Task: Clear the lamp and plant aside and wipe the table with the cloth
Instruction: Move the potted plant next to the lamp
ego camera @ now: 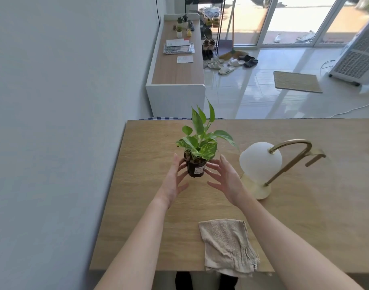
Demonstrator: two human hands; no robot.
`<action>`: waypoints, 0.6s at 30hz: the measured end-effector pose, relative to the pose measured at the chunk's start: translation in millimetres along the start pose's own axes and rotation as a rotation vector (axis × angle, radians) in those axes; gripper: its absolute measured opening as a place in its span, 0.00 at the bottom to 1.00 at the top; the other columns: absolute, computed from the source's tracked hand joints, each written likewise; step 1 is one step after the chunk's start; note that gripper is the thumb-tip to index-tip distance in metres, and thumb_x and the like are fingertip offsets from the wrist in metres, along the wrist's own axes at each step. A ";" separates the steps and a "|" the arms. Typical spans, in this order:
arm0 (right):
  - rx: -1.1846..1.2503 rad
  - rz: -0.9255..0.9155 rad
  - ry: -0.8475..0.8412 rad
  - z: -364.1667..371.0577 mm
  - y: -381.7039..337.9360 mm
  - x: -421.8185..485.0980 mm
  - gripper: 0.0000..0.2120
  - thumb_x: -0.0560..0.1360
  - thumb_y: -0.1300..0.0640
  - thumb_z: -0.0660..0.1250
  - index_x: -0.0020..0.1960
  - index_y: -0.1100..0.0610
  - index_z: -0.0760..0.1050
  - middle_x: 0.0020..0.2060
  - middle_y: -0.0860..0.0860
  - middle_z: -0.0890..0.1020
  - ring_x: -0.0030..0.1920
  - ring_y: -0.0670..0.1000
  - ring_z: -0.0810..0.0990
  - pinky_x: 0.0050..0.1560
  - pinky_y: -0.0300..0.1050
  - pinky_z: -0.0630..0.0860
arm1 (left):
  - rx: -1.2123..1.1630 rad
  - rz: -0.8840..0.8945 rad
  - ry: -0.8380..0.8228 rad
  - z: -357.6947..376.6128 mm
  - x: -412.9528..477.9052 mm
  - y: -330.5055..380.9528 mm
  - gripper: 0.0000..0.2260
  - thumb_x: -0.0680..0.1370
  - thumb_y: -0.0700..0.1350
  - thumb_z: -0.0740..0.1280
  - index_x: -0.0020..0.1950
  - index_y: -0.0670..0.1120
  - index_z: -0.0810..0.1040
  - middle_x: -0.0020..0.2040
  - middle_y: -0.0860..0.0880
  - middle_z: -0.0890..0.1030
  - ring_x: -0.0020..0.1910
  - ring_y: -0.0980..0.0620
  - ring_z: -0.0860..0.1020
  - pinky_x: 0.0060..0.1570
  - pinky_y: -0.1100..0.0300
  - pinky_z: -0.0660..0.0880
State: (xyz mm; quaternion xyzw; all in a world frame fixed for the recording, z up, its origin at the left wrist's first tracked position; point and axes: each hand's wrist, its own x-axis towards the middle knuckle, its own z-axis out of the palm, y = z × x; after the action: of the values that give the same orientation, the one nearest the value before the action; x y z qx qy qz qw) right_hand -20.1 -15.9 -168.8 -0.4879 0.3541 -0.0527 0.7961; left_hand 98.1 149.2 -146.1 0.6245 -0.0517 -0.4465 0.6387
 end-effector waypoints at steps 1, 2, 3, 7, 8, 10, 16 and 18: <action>0.002 0.008 0.003 -0.4 2.3 -3.8 0.28 0.86 0.34 0.56 0.72 0.52 0.78 0.69 0.48 0.83 0.71 0.51 0.80 0.72 0.63 0.74 | -0.006 -0.005 0.002 0.7 -2.6 -3.3 0.35 0.73 0.80 0.58 0.73 0.62 0.76 0.75 0.56 0.77 0.75 0.51 0.74 0.78 0.37 0.68; 0.007 0.016 0.006 -0.6 4.9 -7.2 0.28 0.86 0.35 0.56 0.72 0.53 0.78 0.69 0.48 0.83 0.70 0.51 0.80 0.72 0.63 0.74 | -0.014 -0.011 0.008 1.0 -4.7 -6.9 0.36 0.73 0.79 0.58 0.74 0.61 0.75 0.75 0.55 0.76 0.76 0.50 0.74 0.78 0.36 0.68; 0.012 0.023 0.008 -0.7 7.7 -10.5 0.27 0.86 0.35 0.56 0.71 0.53 0.78 0.69 0.48 0.83 0.70 0.51 0.81 0.72 0.63 0.74 | -0.020 -0.017 0.014 1.5 -6.8 -10.6 0.36 0.73 0.79 0.58 0.75 0.60 0.75 0.76 0.55 0.76 0.77 0.49 0.73 0.79 0.36 0.68; 0.035 0.045 0.024 -0.6 20.3 -19.8 0.23 0.86 0.36 0.57 0.66 0.52 0.80 0.69 0.49 0.83 0.70 0.51 0.81 0.72 0.63 0.75 | -0.042 -0.040 0.028 2.5 -15.1 -23.3 0.37 0.75 0.78 0.57 0.77 0.59 0.74 0.76 0.55 0.76 0.78 0.49 0.72 0.79 0.34 0.66; 0.041 0.050 0.027 -0.7 23.1 -21.2 0.23 0.86 0.36 0.57 0.65 0.51 0.80 0.69 0.49 0.83 0.70 0.51 0.81 0.72 0.64 0.74 | -0.045 -0.047 0.029 2.6 -16.8 -25.8 0.37 0.75 0.77 0.57 0.77 0.59 0.74 0.76 0.55 0.76 0.78 0.49 0.72 0.80 0.35 0.65; 0.048 0.059 0.031 -0.9 28.4 -23.6 0.22 0.86 0.36 0.57 0.64 0.50 0.80 0.69 0.49 0.83 0.70 0.51 0.81 0.73 0.64 0.74 | -0.043 -0.062 0.033 2.4 -19.1 -30.5 0.36 0.76 0.77 0.57 0.77 0.59 0.74 0.76 0.56 0.76 0.79 0.48 0.71 0.80 0.39 0.65; 0.090 0.080 0.047 0.5 36.5 -26.0 0.18 0.86 0.38 0.58 0.64 0.46 0.81 0.68 0.48 0.83 0.70 0.51 0.81 0.74 0.65 0.73 | 0.000 -0.063 0.028 -0.2 -20.4 -41.3 0.35 0.80 0.75 0.54 0.81 0.59 0.71 0.80 0.54 0.73 0.81 0.46 0.69 0.81 0.40 0.64; 0.106 0.083 0.055 0.8 37.4 -26.1 0.17 0.87 0.40 0.58 0.65 0.44 0.80 0.69 0.48 0.83 0.71 0.52 0.80 0.75 0.66 0.72 | 0.007 -0.064 0.027 -0.8 -21.2 -43.9 0.35 0.79 0.76 0.54 0.80 0.60 0.72 0.81 0.54 0.73 0.81 0.47 0.69 0.82 0.38 0.63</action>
State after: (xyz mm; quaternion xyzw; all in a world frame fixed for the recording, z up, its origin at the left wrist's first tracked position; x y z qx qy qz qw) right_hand -48.8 15.3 -185.7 -0.4284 0.3925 -0.0514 0.8122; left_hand 63.7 171.1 -173.0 0.6342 -0.0250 -0.4579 0.6225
